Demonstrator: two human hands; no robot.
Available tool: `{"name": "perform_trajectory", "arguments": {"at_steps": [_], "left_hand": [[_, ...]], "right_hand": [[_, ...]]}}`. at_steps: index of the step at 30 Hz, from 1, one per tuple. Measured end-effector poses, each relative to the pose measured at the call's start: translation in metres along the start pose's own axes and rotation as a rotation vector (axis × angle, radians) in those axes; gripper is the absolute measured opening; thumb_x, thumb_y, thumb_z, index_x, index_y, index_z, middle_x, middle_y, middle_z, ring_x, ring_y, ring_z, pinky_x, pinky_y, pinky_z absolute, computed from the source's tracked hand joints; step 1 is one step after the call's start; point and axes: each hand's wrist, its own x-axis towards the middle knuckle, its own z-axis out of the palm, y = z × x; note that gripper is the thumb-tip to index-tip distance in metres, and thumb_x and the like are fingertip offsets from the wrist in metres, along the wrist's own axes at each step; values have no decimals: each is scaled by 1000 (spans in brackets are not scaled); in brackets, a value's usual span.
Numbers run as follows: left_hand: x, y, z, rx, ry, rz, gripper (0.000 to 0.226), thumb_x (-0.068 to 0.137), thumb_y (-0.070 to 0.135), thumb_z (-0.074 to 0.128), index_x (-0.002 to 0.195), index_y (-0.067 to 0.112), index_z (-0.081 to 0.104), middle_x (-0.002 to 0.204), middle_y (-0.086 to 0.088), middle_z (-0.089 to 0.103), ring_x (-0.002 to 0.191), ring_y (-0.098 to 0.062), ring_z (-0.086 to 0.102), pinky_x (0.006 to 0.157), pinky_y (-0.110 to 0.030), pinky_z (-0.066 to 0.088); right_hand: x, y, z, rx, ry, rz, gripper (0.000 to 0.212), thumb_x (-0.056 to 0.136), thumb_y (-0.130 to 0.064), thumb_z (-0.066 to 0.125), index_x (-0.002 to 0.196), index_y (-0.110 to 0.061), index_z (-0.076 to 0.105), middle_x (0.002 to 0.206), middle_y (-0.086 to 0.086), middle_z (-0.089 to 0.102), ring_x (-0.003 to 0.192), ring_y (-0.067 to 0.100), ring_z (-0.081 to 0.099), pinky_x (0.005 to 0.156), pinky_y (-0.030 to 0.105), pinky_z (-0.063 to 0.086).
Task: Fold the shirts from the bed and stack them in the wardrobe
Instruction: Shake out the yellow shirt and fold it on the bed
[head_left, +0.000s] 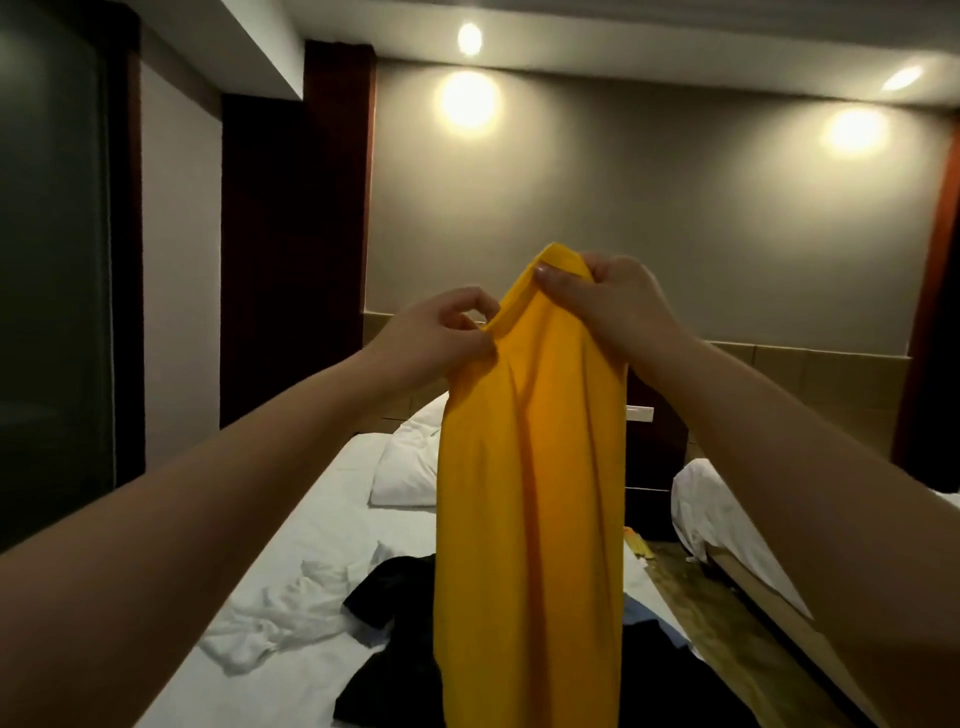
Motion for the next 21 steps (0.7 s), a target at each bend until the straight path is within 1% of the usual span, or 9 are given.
{"name": "perform_trajectory", "arguments": {"at_steps": [3,5,8,12,13,15,17,20,21], "left_hand": [[-8,-11,4,-44,-11,-40,7,92,23,56,87,28,59,95,2,62,85,-13,62,58,-11,51],[-13,-17,9,-43,-41,-66,7,91,28,56,88,23,60,96,6,62,86,-9,61,59,-10,49],[-23,-25,19,-58,-103,-111,16,90,32,57,94,17,60,97,4,62,86,-8,61,62,-9,50],[-34,-40,41,-86,-188,-164,32,89,32,58,108,6,62,108,-5,63,93,-14,61,71,-17,50],[-36,-44,46,-83,-191,-177,32,89,33,58,108,8,62,108,-4,62,93,-13,60,71,-17,49],[-39,-51,55,-117,-186,-208,18,89,34,58,101,21,63,108,2,61,94,-10,59,72,-18,48],[-39,-54,61,-178,-179,-249,13,87,36,60,99,31,60,113,6,58,100,-13,58,75,-22,49],[-38,-58,70,-203,-185,-300,36,83,41,63,116,30,56,127,4,53,113,-21,54,91,-36,48],[-39,-59,74,-203,-202,-314,45,82,41,64,124,29,52,129,4,51,115,-21,53,93,-38,47]], "right_hand": [[3,-3,-6,-80,-16,-7,18,90,-41,56,93,-24,59,91,0,60,81,14,57,72,27,42],[0,-4,-9,-117,-28,-11,20,91,-42,55,94,-22,59,91,1,59,76,12,55,68,26,41],[-4,1,-13,-162,-13,-4,27,91,-43,53,99,-19,61,93,3,60,83,18,57,77,29,45],[-9,7,-17,-198,7,18,38,92,-44,52,110,-12,63,96,4,58,89,21,56,83,35,46],[-10,8,-18,-207,12,22,40,92,-43,52,111,-10,62,96,4,57,89,21,55,85,36,46],[-12,12,-21,-215,20,33,42,92,-44,51,115,-9,61,98,4,56,91,21,55,86,37,45],[-13,17,-23,-210,23,47,44,92,-45,51,117,-10,60,101,4,56,94,22,55,85,36,45],[-15,23,-27,-190,17,61,44,92,-44,51,117,-9,60,101,4,56,94,22,55,82,32,44],[-16,24,-27,-179,15,65,43,92,-43,51,117,-9,59,101,4,56,94,22,55,82,31,43]]}}
